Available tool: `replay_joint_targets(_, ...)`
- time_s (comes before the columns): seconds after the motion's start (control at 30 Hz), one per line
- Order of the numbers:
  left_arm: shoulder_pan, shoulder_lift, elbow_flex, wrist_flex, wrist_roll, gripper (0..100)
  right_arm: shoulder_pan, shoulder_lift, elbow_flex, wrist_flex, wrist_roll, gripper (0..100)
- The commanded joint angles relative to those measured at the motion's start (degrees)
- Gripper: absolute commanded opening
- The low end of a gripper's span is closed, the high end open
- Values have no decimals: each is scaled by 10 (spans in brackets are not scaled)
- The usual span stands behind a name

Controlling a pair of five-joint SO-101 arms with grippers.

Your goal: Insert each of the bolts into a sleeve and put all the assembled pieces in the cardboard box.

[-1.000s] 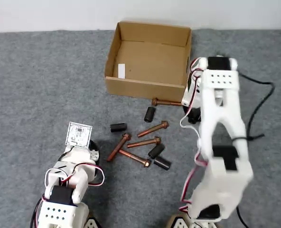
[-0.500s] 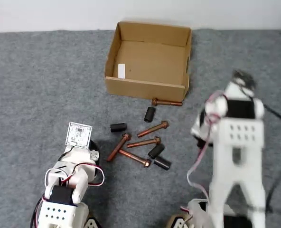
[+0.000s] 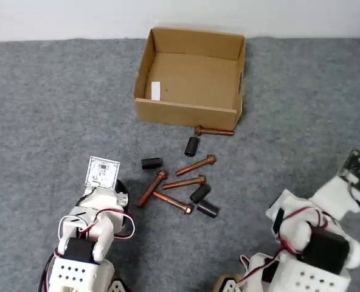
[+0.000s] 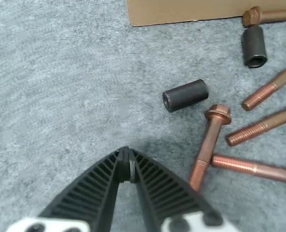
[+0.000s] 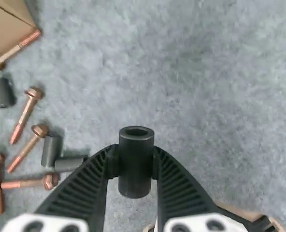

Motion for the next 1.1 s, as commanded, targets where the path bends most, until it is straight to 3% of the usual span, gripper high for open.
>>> replay_joint_targets(0.0, -4, -5, -10, 4, 0, 6, 7, -24, 16, -9, -23, 8)
replay_joint_targets(0.17, -26, -1, -118, 82, 0, 6, 6, -39, 91, -50, -47, 8)
replay_joint_targets(0.33, 33, 11, -224, 230, 0, 6, 3, -80, 143, -91, -50, 8)
replay_joint_targets(0.5, 46, 117, -285, 234, -2, 8, 3, -160, 189, -111, -27, 8)
replay_joint_targets(0.8, 88, 435, -473, 266, -5, 9, 3, -260, 215, -117, -25, 8)
replay_joint_targets(1.07, 162, 699, -618, 247, -103, 9, 5, -311, 215, -116, -25, 8)
